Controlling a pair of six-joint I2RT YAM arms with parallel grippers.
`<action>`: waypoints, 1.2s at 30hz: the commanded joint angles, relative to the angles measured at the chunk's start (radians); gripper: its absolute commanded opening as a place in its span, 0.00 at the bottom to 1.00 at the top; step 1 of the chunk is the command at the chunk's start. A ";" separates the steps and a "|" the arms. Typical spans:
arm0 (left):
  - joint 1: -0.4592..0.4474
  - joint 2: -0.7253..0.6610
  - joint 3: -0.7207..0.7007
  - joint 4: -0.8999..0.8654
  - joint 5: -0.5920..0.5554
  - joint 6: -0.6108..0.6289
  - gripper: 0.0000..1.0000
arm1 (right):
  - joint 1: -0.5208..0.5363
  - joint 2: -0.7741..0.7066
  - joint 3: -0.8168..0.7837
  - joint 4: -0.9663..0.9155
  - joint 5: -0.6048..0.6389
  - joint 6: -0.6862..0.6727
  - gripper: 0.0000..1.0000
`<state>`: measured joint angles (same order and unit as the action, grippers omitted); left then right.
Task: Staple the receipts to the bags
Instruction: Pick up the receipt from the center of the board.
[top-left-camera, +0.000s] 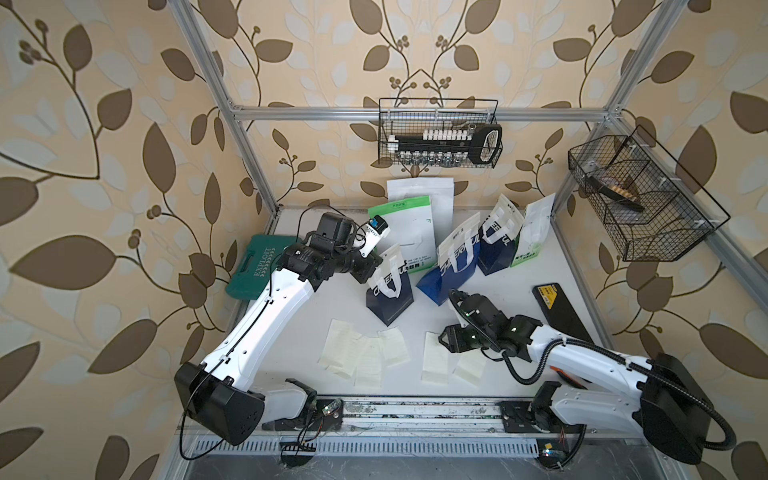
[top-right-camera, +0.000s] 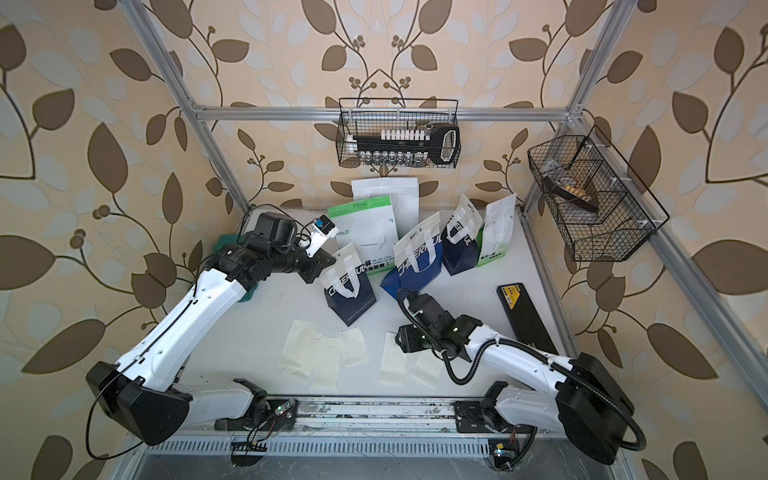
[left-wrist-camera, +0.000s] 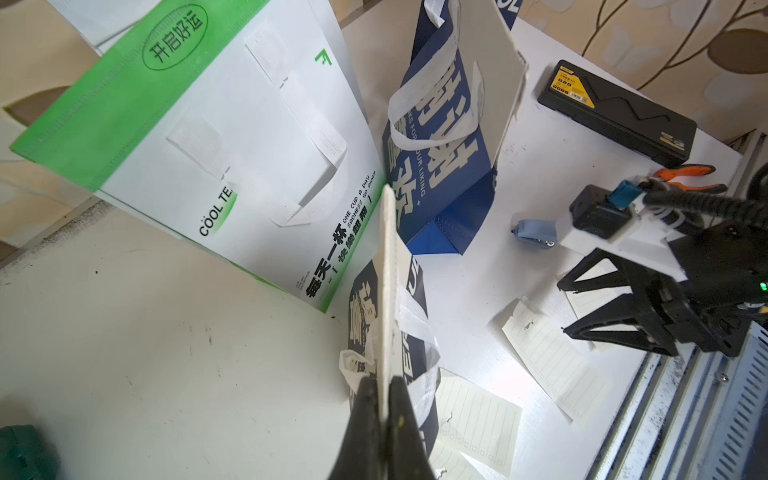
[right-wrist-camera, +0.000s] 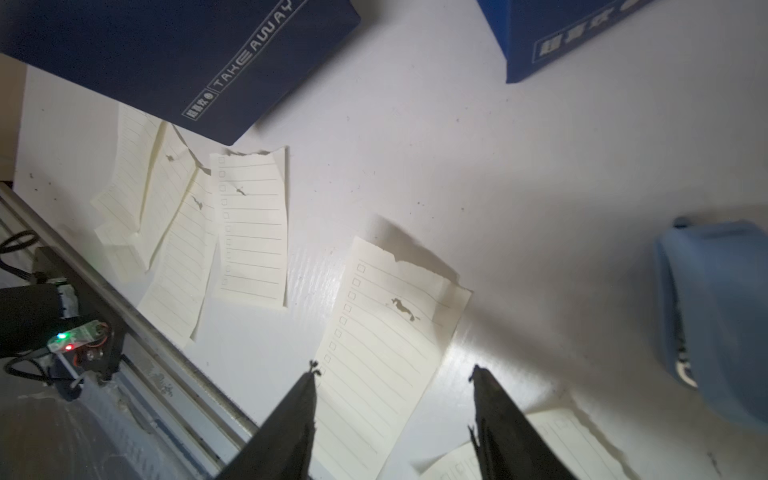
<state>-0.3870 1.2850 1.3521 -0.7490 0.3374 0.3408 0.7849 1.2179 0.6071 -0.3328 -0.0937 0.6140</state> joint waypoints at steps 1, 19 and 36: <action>-0.007 -0.004 0.009 0.034 0.029 0.024 0.00 | 0.015 0.072 -0.017 0.053 0.054 0.032 0.50; -0.030 0.035 0.027 0.020 0.029 0.023 0.00 | 0.146 0.340 0.105 -0.083 0.359 -0.019 0.40; -0.038 0.061 0.051 0.007 0.054 0.012 0.27 | 0.207 0.321 0.066 -0.030 0.431 -0.065 0.00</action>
<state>-0.4137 1.3460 1.3655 -0.7376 0.3584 0.3382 0.9901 1.5612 0.7284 -0.2897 0.3031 0.5785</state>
